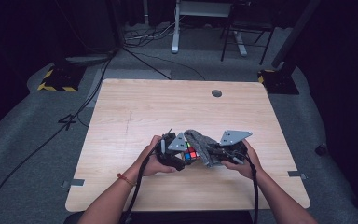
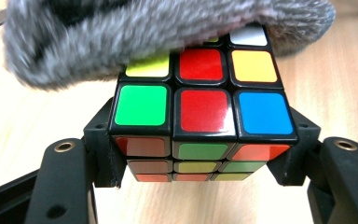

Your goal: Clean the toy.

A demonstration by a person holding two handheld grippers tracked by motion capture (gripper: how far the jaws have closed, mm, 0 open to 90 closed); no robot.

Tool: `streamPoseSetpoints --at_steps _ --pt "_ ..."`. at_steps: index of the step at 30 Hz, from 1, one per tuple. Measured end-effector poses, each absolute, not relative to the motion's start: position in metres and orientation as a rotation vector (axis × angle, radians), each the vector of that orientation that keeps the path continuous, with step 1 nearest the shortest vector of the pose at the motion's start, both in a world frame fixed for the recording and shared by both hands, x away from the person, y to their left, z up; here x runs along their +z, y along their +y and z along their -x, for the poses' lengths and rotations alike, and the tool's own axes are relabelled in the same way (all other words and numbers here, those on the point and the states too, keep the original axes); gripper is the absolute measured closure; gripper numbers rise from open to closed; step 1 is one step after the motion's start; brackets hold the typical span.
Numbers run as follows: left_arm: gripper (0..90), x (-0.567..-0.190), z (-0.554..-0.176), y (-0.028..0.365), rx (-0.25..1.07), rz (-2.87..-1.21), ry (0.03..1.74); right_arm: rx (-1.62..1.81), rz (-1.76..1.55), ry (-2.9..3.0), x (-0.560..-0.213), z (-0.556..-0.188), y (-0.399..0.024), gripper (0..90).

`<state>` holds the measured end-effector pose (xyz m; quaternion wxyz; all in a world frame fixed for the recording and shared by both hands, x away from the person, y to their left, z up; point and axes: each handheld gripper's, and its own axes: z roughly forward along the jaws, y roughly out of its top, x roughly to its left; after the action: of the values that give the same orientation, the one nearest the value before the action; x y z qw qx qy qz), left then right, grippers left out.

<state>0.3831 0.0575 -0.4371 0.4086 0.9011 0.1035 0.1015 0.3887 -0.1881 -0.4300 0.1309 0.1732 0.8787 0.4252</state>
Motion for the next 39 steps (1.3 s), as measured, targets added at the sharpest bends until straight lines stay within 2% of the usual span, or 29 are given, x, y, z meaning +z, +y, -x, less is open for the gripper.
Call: streamPoseSetpoints --at_steps 10,21,33,39 --pt "33.9 -0.435 -0.384 0.058 0.269 -2.248 0.255 1.318 -0.503 2.525 -0.43 -0.389 -0.189 80.8" --pt "33.8 -0.438 -0.385 0.056 0.296 -2.294 0.266 1.387 -0.483 2.474 -0.423 -0.383 -0.191 80.8" --pt "33.9 -0.447 -0.382 0.038 0.354 -2.384 0.265 1.227 -0.312 2.488 -0.409 -0.367 -0.161 80.4" --pt "34.0 -0.445 -0.382 0.042 0.353 -2.377 0.266 1.178 -0.354 2.463 -0.409 -0.372 -0.165 80.4"
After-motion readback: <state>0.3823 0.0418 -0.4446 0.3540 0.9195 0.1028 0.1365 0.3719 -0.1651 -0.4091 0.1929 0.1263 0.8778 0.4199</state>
